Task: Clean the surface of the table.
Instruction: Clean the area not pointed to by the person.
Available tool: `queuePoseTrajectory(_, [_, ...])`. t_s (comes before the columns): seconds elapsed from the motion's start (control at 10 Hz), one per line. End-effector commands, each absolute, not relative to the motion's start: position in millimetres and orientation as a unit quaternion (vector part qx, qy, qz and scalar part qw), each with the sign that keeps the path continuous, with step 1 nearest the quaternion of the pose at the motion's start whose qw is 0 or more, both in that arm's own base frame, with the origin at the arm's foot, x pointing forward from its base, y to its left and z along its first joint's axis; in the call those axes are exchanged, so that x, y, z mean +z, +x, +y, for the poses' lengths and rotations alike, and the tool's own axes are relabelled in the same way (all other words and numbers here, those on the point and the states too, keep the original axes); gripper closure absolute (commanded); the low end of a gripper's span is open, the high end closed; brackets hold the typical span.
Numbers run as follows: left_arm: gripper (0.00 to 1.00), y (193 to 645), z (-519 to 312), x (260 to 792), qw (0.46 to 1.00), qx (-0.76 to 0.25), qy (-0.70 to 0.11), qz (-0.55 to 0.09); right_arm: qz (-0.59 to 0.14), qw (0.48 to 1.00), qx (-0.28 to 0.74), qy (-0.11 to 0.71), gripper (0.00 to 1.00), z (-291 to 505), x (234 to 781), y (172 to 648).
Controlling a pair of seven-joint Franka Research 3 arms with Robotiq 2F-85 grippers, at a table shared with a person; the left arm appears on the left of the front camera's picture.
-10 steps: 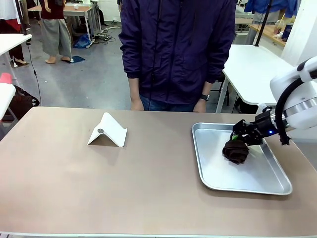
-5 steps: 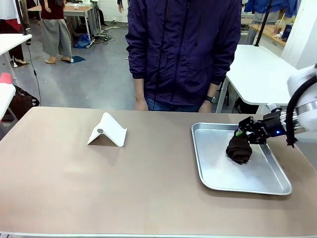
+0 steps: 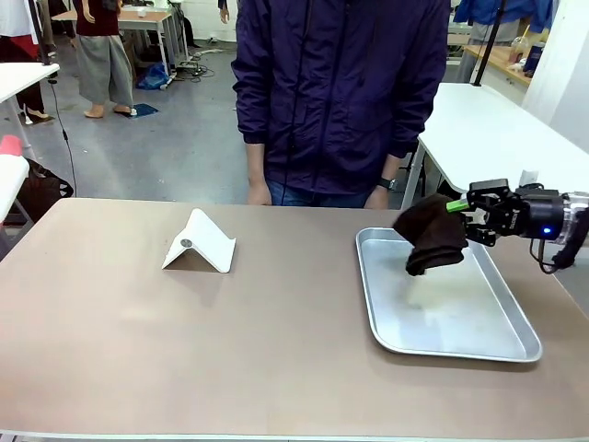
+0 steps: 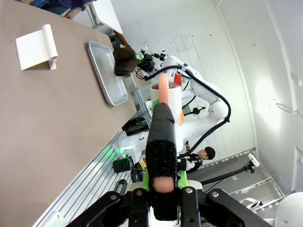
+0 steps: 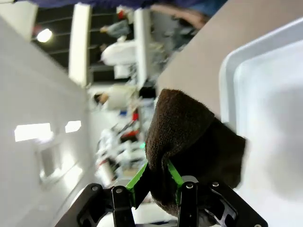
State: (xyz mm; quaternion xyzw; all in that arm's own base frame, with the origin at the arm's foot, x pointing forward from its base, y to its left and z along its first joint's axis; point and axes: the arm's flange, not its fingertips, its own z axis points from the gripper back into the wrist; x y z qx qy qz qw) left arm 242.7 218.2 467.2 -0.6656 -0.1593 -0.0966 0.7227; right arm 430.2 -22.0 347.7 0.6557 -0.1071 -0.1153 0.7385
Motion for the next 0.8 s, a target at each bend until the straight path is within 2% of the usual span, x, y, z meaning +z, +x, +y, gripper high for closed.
queuePoseTrajectory(0.0, [0.78, 244, 216, 472, 0.719, -0.092, -0.670, -0.162, -0.037, 0.694, -0.083, 0.714, 1.00, -25, 371, 403])
queuePoseTrajectory(0.2, [0.78, 244, 216, 472, 0.719, -0.092, -0.670, -0.162, 0.004, 0.671, -0.047, 0.740, 1.00, -24, 407, 367])
queuePoseTrajectory(0.5, [0.78, 244, 216, 472, 0.719, -0.092, -0.670, -0.162, -0.038, 0.700, -0.055, 0.711, 1.00, -19, 443, 305])
queuePoseTrajectory(0.7, [0.78, 244, 216, 472, 0.719, -0.092, -0.670, -0.162, -0.046, 0.699, -0.037, 0.712, 1.00, -20, 452, 270])
